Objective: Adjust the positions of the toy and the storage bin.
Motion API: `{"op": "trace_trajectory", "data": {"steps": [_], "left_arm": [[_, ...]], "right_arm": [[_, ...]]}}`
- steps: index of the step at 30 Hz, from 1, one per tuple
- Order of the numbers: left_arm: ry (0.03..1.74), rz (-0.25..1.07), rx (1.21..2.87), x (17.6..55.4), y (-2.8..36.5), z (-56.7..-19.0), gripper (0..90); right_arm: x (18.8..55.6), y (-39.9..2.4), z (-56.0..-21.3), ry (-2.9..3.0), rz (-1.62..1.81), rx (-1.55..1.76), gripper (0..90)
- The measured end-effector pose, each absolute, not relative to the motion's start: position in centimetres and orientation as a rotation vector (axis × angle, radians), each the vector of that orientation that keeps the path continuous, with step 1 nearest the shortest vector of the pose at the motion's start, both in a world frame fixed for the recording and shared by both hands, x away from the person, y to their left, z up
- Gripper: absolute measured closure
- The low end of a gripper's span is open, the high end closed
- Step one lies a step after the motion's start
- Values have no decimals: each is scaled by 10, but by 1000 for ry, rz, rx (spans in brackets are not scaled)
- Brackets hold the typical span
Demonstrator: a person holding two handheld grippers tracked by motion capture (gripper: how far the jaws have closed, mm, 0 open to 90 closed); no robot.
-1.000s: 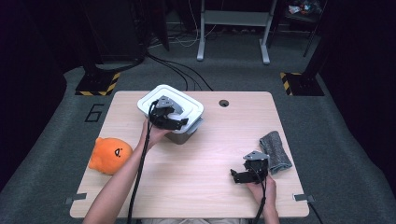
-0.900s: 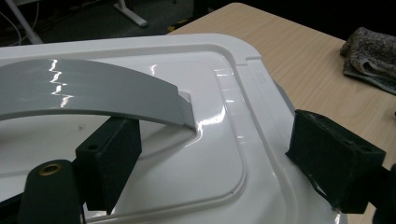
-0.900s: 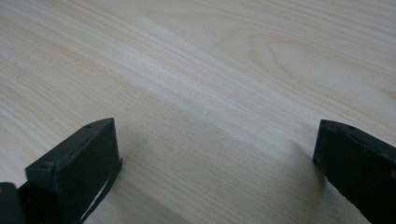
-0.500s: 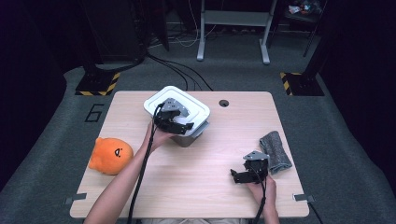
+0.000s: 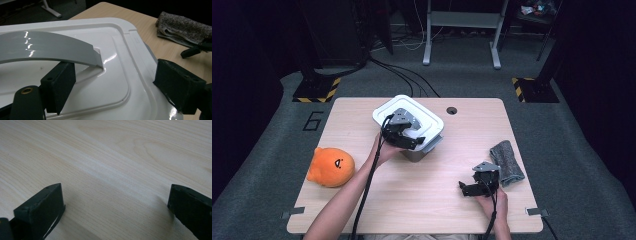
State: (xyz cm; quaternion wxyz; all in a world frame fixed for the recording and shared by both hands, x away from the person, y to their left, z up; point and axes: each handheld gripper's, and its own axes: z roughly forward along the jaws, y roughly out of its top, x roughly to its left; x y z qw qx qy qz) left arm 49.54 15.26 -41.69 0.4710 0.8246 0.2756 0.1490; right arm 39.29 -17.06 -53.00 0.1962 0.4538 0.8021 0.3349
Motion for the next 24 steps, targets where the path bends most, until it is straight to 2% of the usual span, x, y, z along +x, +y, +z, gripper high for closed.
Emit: {"op": "trace_trajectory", "data": {"steps": [24], "left_arm": [[579, 325, 2054, 480, 126, -416, 169]], "right_arm": [[393, -170, -530, 2247, 938, 1277, 0]]}}
